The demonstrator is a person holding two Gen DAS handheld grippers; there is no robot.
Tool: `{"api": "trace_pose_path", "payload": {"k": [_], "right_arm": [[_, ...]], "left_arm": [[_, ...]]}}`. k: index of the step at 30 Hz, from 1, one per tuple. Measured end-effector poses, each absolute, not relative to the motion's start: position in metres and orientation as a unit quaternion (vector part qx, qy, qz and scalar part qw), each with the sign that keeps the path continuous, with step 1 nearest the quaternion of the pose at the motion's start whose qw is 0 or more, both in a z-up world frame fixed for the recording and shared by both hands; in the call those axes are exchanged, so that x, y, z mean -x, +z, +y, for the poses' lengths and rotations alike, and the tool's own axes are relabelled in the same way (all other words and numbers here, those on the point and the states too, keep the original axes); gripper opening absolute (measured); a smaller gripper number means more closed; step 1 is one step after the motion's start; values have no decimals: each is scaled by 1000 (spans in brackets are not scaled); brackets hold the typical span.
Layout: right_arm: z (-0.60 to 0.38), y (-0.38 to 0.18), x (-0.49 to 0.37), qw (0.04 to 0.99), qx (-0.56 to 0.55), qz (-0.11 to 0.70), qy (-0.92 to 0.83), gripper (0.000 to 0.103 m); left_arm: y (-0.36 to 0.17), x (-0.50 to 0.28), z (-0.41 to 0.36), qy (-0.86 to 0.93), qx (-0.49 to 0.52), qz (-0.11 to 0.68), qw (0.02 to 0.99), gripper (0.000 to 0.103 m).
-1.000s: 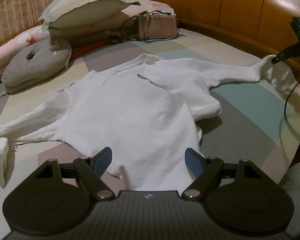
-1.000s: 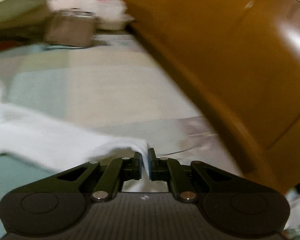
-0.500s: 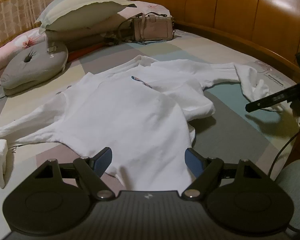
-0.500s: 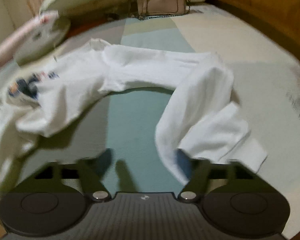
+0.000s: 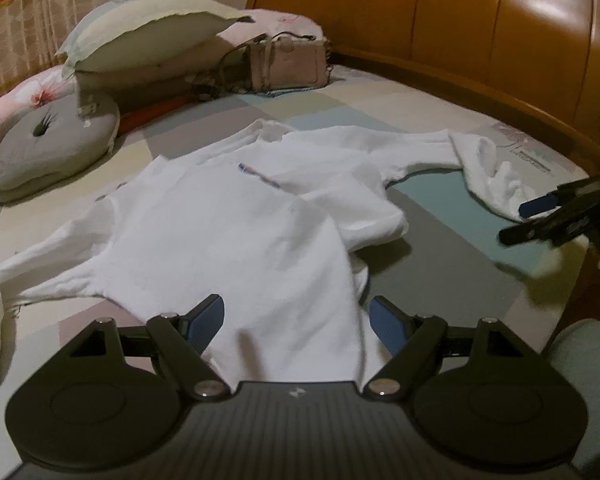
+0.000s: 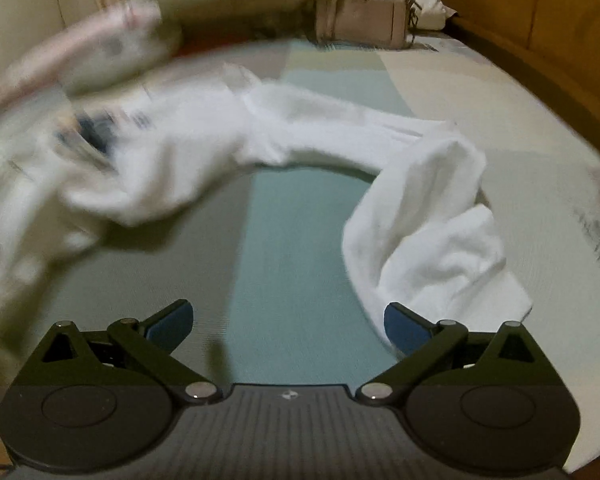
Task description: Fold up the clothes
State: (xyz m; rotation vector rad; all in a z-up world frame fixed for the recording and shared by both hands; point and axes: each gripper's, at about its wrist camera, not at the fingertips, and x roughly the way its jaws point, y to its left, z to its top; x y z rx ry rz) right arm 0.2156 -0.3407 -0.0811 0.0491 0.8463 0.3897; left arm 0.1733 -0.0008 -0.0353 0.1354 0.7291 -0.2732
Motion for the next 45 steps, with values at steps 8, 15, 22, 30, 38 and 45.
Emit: {"api": "trace_pose_path", "payload": {"k": [8, 15, 22, 30, 38, 45], "right_arm": [[-453, -107, -198, 883, -250, 375, 129, 98], [-468, -123, -233, 872, -326, 336, 142, 97], [-462, -123, -234, 892, -280, 338, 108, 52], [-463, -97, -252, 926, -140, 350, 36, 12], [-501, -56, -325, 938, -10, 340, -69, 12], [-536, -46, -371, 929, 33, 342, -137, 11]], "left_arm": [[-38, -181, -26, -165, -73, 352, 918, 84], [-42, -183, -39, -171, -80, 360, 914, 84], [-42, -178, -41, -172, -80, 361, 913, 84], [-34, -181, -46, -168, -88, 349, 918, 84], [-33, -185, -41, -144, -88, 351, 921, 84], [-34, -196, -41, -129, -91, 353, 922, 84]]}}
